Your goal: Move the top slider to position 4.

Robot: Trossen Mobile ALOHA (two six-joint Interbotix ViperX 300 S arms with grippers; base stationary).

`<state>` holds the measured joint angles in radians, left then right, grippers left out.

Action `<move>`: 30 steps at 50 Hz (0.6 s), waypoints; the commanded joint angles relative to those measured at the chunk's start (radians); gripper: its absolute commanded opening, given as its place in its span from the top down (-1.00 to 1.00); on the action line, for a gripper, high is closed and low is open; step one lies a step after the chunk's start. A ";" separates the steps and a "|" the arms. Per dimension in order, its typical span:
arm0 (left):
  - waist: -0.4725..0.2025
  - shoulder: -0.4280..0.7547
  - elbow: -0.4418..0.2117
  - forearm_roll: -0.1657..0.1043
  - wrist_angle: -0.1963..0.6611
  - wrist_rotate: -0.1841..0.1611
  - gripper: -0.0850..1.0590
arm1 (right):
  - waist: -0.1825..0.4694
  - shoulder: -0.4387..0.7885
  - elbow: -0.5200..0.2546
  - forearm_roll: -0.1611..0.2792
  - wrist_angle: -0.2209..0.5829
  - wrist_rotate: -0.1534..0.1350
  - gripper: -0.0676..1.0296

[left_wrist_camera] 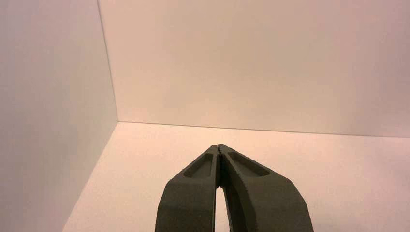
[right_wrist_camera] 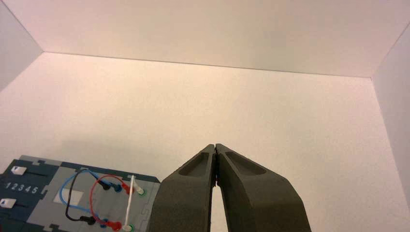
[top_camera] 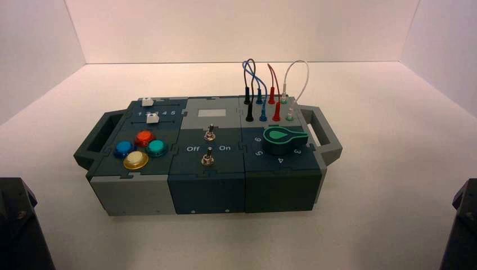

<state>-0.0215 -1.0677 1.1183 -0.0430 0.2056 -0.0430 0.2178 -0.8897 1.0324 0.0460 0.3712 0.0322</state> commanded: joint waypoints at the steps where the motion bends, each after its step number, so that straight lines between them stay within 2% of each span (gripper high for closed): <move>1: 0.003 0.005 -0.015 0.002 -0.005 0.003 0.91 | -0.006 0.000 -0.038 0.005 -0.003 0.002 0.92; 22: 0.003 0.008 -0.015 0.002 0.002 0.012 0.91 | -0.005 0.009 -0.040 0.006 0.002 0.002 0.92; 30: -0.002 0.044 -0.026 0.002 0.043 0.012 0.91 | 0.014 0.035 -0.044 0.014 0.021 0.002 0.92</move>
<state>-0.0215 -1.0554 1.1183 -0.0430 0.2347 -0.0322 0.2209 -0.8713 1.0262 0.0522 0.3866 0.0307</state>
